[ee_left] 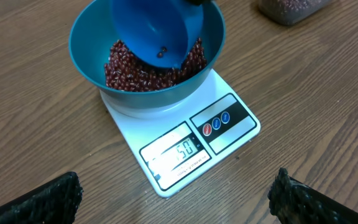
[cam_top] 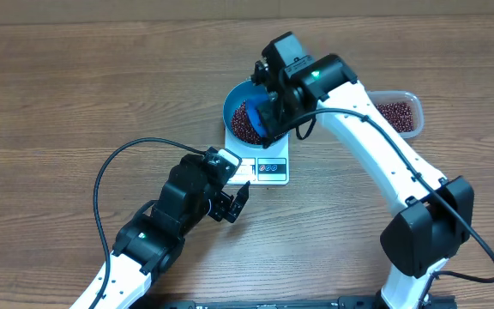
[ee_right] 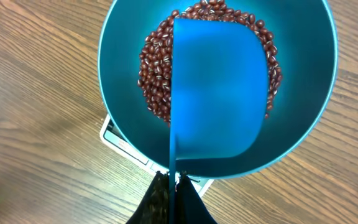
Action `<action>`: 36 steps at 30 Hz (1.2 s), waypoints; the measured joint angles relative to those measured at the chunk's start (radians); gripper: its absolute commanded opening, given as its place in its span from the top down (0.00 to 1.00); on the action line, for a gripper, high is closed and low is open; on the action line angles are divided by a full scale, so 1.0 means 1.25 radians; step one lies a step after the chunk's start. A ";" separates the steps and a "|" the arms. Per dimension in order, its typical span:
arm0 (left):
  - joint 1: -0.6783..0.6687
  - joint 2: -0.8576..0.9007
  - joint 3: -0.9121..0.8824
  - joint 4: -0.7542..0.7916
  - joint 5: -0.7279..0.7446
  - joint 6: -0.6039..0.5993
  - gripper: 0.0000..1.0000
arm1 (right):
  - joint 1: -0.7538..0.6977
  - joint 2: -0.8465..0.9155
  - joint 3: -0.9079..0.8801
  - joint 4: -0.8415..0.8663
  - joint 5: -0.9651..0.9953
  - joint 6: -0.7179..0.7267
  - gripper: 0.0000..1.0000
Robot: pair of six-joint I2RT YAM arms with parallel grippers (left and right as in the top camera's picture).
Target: Scoop item into bowl and weigh 150g on scale
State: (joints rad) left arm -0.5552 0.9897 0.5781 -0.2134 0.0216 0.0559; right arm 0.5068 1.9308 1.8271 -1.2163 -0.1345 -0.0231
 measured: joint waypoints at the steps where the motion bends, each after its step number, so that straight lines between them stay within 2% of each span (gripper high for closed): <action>1: 0.000 0.000 0.000 0.000 0.000 0.000 0.00 | -0.009 0.000 0.004 -0.001 -0.013 0.000 0.96; 11: 0.000 0.000 0.000 0.000 0.000 0.000 0.00 | -0.038 -0.007 0.099 -0.023 -0.056 -0.002 0.96; 24: 0.000 0.000 0.000 0.000 0.000 0.000 0.00 | -0.049 -0.009 0.105 -0.072 -0.057 -0.003 0.96; 32: 0.000 0.000 0.000 0.000 0.000 0.000 0.00 | -0.154 -0.032 0.106 -0.102 -0.057 -0.003 0.96; 36: 0.000 0.000 0.000 0.000 0.000 0.000 0.00 | -0.247 -0.075 0.110 -0.135 -0.056 -0.003 0.96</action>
State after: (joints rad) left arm -0.5552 0.9897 0.5781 -0.2134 0.0216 0.0559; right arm 0.1982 1.8370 1.9640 -1.3853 -0.2047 -0.0265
